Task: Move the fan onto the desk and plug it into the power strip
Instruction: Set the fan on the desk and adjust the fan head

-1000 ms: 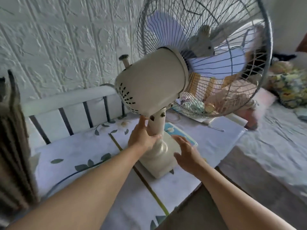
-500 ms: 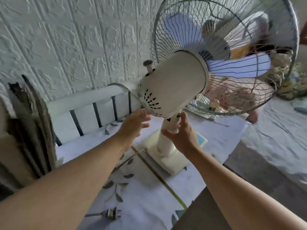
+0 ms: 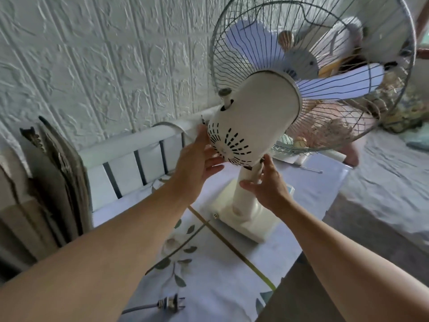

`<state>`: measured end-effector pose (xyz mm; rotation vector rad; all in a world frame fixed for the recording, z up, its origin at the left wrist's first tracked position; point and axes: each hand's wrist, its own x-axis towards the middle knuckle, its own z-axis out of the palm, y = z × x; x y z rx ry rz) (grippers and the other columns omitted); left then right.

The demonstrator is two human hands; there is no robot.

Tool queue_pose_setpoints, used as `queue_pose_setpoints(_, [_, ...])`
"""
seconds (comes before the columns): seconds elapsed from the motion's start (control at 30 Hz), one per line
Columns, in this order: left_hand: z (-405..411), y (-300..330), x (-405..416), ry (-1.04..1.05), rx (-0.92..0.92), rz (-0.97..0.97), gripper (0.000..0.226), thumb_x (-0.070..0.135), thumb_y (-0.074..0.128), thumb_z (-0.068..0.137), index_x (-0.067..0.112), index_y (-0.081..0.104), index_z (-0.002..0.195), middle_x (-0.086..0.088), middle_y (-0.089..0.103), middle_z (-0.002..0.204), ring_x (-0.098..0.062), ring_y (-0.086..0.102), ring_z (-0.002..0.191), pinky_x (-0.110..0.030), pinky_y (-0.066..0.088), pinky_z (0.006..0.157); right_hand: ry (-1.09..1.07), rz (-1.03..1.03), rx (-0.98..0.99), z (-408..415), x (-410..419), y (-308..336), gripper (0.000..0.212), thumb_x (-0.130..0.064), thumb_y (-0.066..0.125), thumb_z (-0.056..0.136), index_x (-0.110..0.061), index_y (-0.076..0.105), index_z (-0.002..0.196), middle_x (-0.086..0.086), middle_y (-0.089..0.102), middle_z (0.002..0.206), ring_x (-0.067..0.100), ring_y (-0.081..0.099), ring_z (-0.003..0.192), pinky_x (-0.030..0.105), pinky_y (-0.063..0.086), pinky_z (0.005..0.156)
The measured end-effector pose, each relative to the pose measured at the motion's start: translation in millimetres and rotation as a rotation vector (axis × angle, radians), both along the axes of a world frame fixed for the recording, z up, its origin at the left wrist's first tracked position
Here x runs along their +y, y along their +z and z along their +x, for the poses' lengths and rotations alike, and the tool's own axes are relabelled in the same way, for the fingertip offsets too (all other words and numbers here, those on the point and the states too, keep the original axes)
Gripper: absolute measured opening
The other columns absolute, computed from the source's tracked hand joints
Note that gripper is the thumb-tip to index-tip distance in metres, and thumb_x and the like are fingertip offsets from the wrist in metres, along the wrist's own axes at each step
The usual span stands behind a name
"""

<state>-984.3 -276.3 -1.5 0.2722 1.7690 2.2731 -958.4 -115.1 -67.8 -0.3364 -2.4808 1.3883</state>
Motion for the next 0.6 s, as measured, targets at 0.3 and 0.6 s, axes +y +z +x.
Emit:
queue_pose_setpoints(0.3, [23, -9, 36, -0.010, 0.080, 0.019, 0.036, 0.049, 0.042, 0.094, 0.024, 0.067, 0.086, 0.007, 0.072, 0.064, -0.008, 0.069, 0.061, -0.028, 0.051, 0.067, 0.165, -0.075, 0.004, 7, 50, 3, 0.065, 0.000, 0.079, 0.068, -0.019, 0.045, 0.120, -0.001, 0.061, 0.111, 0.025, 0.060, 0.104, 0.045, 0.050, 0.095])
queue_pose_setpoints(0.6, [39, -11, 64, 0.062, 0.158, 0.019, 0.038, 0.052, 0.043, 0.091, 0.024, 0.067, 0.096, 0.009, 0.071, 0.062, -0.011, 0.069, 0.067, -0.026, 0.050, 0.063, 0.304, -0.114, 0.027, 10, 77, 6, 0.067, 0.010, 0.075, 0.070, -0.026, 0.039, 0.114, -0.016, 0.057, 0.095, 0.019, 0.058, 0.099, 0.032, 0.049, 0.089])
